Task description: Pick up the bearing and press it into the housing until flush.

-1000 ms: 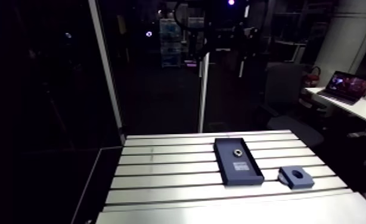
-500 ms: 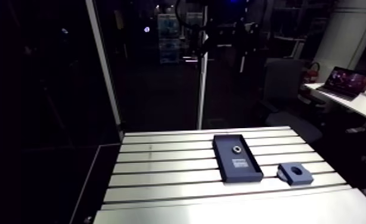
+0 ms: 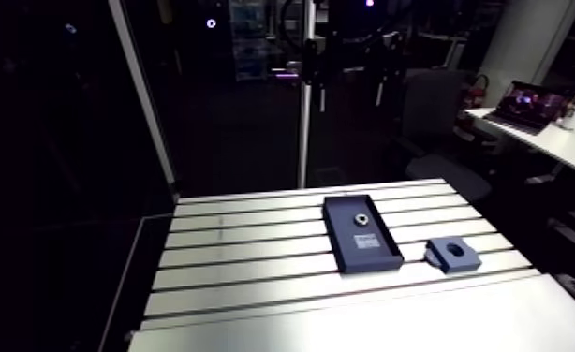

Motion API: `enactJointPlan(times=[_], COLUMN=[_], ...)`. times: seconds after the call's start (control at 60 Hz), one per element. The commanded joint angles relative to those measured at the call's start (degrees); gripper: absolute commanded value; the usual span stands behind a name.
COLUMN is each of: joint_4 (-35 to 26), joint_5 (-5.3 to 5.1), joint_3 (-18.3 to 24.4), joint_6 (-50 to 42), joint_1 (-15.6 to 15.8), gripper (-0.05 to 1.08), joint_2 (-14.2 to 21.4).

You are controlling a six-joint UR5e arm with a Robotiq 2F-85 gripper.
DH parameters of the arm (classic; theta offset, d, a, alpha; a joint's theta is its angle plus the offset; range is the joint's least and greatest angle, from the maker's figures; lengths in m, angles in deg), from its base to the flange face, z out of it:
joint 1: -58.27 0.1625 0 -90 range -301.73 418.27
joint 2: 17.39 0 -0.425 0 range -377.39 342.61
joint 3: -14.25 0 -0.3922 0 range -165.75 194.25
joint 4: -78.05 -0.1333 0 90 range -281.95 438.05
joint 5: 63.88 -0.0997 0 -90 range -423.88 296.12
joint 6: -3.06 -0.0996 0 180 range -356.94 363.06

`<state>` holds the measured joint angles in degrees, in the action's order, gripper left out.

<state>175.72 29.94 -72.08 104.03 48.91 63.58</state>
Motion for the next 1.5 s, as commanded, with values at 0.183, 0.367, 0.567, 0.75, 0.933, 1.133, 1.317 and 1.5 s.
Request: enactJointPlan(times=[0.183, 0.367, 0.567, 0.75, 0.933, 1.133, 1.317, 1.5], joint_4=[6.5, 8.6, 10.9, 12.2, 13.6, 15.0, 16.1, 16.8], joint_5=[-0.36, -0.43, -0.62, -0.69, -0.78, -0.8, -0.62, -0.53], joint_3=[-2.1, -2.8, -2.8, -2.8, -3.2, -3.5, -4.6, -5.6], joint_6=[2.2, 2.3, 2.6, 1.9, 1.8, 1.1, 1.2, 1.2], joint_1=[-3.1, -3.9, -3.6, -3.5, -3.6, -4.8, -5.7, -6.0], gripper=[0.01, 0.01, 0.01, 0.01, 0.01, 0.24, 0.29, 0.3], joint_2=[-5.9, -7.8, -9.9, -11.3, -12.3, -14.5, -14.6, -14.9])
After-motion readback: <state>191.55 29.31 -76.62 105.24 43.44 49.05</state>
